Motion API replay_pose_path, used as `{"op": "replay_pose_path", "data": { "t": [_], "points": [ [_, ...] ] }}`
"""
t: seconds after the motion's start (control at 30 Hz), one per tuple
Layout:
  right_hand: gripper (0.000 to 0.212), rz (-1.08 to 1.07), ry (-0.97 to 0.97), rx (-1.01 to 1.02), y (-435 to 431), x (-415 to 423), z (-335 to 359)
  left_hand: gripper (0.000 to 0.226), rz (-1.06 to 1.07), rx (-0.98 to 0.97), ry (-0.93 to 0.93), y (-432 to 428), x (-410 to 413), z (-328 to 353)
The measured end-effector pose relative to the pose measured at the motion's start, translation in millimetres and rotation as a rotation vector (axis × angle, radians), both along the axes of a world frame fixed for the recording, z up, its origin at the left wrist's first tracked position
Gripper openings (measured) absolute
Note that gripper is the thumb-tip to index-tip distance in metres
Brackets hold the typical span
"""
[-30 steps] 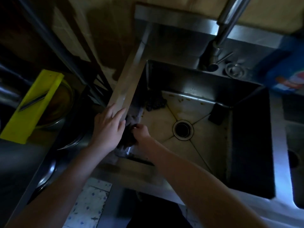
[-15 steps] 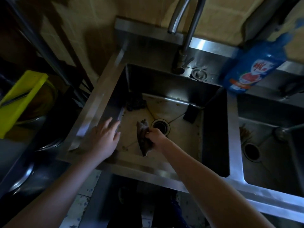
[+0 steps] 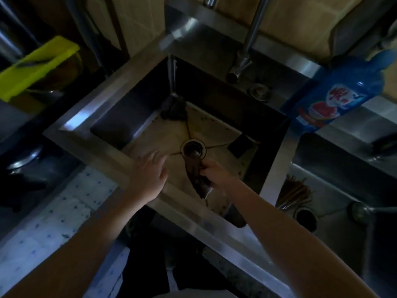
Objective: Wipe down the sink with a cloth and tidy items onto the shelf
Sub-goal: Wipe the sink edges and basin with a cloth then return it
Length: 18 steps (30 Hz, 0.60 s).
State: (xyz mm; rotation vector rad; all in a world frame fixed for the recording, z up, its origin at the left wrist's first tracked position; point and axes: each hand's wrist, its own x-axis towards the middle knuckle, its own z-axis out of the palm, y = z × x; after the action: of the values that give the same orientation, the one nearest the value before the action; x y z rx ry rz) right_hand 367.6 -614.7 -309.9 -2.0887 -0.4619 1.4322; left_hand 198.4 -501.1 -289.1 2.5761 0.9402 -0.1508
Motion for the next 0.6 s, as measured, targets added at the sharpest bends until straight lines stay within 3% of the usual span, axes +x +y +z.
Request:
{"op": "replay_pose_path", "data": {
  "t": [0.1, 0.27, 0.4, 0.6],
  "points": [
    [0.035, 0.185, 0.007, 0.006, -23.9, 12.8, -1.3, 0.046, 0.047, -0.005, -0.025, -31.2, -1.2, -7.2],
    [0.013, 0.626, -0.061, -0.135, -37.4, 28.7, -2.9, 0.046, 0.091, -0.008, -0.044, -63.6, 1.8, -14.4],
    [0.033, 0.856, -0.053, -0.262, -51.7, 31.2, -7.2, 0.044, 0.096, 0.011, -0.060, -73.6, 10.2, -16.9],
    [0.029, 1.089, -0.114, -0.287, -71.7, 39.3, -6.3, 0.046, 0.046, 0.040, -0.011, -88.5, 23.0, -23.6]
  ]
}}
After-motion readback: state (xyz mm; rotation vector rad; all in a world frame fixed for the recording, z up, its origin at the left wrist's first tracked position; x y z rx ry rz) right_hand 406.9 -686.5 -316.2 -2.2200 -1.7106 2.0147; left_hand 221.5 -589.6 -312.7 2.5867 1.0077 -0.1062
